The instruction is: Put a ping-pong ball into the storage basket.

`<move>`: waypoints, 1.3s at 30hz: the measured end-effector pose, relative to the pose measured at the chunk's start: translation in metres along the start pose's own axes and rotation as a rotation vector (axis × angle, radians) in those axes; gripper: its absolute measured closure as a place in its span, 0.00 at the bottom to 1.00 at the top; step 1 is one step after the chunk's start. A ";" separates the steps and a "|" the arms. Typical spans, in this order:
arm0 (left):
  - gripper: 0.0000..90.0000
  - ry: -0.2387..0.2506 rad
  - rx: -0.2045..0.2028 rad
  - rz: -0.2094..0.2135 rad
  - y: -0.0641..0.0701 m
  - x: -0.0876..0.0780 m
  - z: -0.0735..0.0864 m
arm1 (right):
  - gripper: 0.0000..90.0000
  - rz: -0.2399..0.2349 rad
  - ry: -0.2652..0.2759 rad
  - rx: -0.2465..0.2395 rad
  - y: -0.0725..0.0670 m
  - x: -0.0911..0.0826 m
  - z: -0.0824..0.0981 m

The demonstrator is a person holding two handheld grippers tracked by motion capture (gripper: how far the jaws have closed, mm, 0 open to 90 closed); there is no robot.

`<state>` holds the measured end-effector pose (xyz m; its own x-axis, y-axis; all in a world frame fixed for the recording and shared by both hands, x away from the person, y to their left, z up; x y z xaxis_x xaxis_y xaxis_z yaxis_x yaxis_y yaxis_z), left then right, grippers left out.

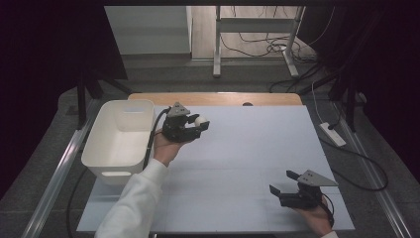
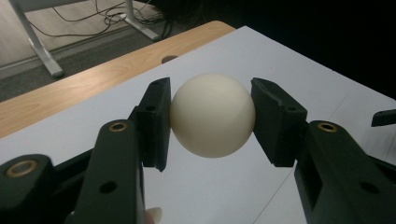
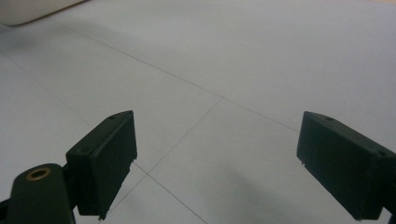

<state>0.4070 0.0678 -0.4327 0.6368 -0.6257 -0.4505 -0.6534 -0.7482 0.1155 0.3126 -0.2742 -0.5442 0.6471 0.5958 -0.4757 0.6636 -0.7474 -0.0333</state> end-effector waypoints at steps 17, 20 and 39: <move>0.56 0.030 -0.003 -0.002 -0.001 -0.016 -0.004 | 0.13 0.000 0.000 0.002 0.000 0.000 0.000; 0.56 0.035 -0.003 -0.003 -0.001 -0.019 -0.005 | 0.13 0.000 0.000 0.003 0.000 0.000 0.000; 0.56 0.071 -0.005 -0.016 -0.004 -0.039 -0.015 | 0.13 0.002 0.000 0.003 0.000 0.001 0.000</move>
<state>0.3908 0.0919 -0.4025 0.6748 -0.6274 -0.3887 -0.6407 -0.7594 0.1134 0.3131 -0.2738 -0.5443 0.6480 0.5945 -0.4760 0.6616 -0.7491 -0.0350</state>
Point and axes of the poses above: each handheld gripper's, and its own axes: x roughly forward along the jaws, z roughly out of its underside, y roughly to its right, the point moved 6 cm from there along x, roughly forward along the jaws, and after that the axes turned 1 degree about y, right-handed, at the moved point
